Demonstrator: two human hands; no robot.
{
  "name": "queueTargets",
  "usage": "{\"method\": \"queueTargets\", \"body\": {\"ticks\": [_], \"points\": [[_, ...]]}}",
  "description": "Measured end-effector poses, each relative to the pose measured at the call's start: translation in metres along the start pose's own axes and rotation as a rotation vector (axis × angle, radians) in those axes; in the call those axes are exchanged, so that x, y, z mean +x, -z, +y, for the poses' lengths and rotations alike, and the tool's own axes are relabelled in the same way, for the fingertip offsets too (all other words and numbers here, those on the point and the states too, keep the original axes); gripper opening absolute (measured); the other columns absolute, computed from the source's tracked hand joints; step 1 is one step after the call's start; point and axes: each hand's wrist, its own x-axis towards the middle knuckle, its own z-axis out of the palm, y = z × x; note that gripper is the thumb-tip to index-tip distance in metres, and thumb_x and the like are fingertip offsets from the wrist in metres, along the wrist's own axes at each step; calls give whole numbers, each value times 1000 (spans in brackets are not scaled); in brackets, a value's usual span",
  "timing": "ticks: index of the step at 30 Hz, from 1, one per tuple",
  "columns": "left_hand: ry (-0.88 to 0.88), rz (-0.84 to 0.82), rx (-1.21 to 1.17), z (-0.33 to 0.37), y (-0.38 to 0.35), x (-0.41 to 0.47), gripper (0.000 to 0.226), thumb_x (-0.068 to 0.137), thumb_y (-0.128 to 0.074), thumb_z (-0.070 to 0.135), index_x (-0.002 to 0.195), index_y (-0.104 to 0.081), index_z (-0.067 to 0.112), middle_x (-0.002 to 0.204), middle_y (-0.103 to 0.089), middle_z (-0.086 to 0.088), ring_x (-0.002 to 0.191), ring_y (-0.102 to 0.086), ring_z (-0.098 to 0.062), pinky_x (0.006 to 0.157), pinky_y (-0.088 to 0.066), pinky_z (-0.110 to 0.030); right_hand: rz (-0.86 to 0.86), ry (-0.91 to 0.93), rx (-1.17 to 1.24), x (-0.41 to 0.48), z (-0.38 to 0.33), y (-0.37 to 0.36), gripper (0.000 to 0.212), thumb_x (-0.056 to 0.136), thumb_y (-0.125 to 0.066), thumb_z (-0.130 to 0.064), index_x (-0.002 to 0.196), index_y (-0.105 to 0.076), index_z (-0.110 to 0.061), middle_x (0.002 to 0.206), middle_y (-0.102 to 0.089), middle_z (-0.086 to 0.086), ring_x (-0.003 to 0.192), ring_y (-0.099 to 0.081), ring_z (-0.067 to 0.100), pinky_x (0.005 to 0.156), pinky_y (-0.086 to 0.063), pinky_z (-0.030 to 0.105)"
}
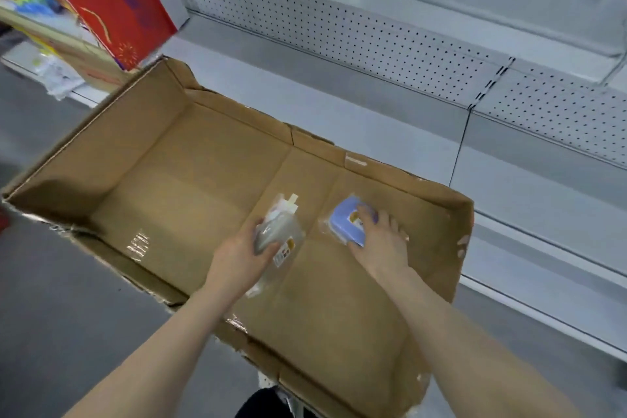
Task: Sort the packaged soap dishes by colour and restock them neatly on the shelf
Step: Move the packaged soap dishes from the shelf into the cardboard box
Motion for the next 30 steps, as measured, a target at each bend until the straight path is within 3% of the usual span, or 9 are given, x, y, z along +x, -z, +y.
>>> {"method": "queueTargets", "body": {"ticks": [4, 6, 8, 13, 16, 19, 23, 27, 30], "points": [[30, -104, -102, 2, -10, 58, 54, 92, -60, 39, 139, -41, 22, 127, -61, -4, 113, -58, -31, 89, -46, -36, -20, -62, -86, 17, -1, -10, 75, 87, -61, -47, 150, -22, -34, 131, -44, 7, 116, -47, 28, 94, -44, 44], [61, -160, -153, -1, -20, 82, 54, 92, -59, 38, 140, -40, 21, 130, -59, -4, 116, -57, -29, 92, -44, -34, 19, -48, -130, 17, 0, -17, 75, 82, -66, -44, 148, -31, -31, 125, -49, 8, 109, -50, 29, 89, -44, 44], [38, -189, -84, -9, -32, 99, 51, 95, -55, 36, 140, -40, 20, 128, -59, -7, 114, -56, -32, 88, -43, -34, 58, -33, -166, 18, 2, -23, 76, 77, -71, -43, 144, -38, -29, 118, -52, 9, 102, -53, 29, 85, -47, 44], [-102, -201, 150, -29, -46, 109, 46, 98, -47, 28, 141, -40, 13, 131, -54, -12, 114, -50, -34, 91, -43, -41, 85, -28, -225, 18, 0, -28, 76, 81, -69, -46, 146, -37, -26, 128, -51, 9, 101, -56, 27, 85, -46, 42], [-238, -171, 245, -27, -40, 105, 51, 98, -49, 28, 145, -35, 12, 142, -44, -7, 115, -49, -33, 95, -40, -37, 49, 4, -212, 15, -5, -14, 70, 91, -55, -48, 151, -26, -26, 142, -39, 7, 115, -49, 27, 96, -40, 39], [-377, -130, 313, -15, -19, 95, 56, 97, -51, 30, 147, -32, 14, 146, -40, -5, 119, -46, -31, 99, -36, -35, 45, 62, -233, 7, -10, 10, 66, 96, -48, -47, 152, -23, -23, 144, -37, 6, 122, -44, 27, 101, -37, 38], [-633, -54, 445, 13, 18, 74, 53, 96, -52, 31, 145, -38, 16, 139, -49, -6, 119, -48, -30, 100, -39, -37, 114, 144, -270, -22, -10, 55, 60, 95, -54, -41, 147, -36, -16, 134, -50, 11, 118, -50, 31, 96, -41, 39], [-951, 58, 533, 50, 49, 47, 44, 85, -69, 24, 125, -60, 10, 111, -67, -11, 95, -62, -35, 82, -52, -43, 236, 148, -284, -62, 2, 96, 48, 87, -69, -28, 126, -59, -2, 122, -60, 22, 104, -59, 42, 87, -48, 45], [-1103, 123, 572, 86, 62, 25, 39, 82, -73, 25, 116, -64, 10, 109, -67, -10, 93, -63, -34, 82, -52, -42, 338, 146, -304, -96, 18, 122, 45, 85, -67, -28, 122, -61, -2, 120, -61, 21, 101, -60, 41, 88, -50, 47]]}}
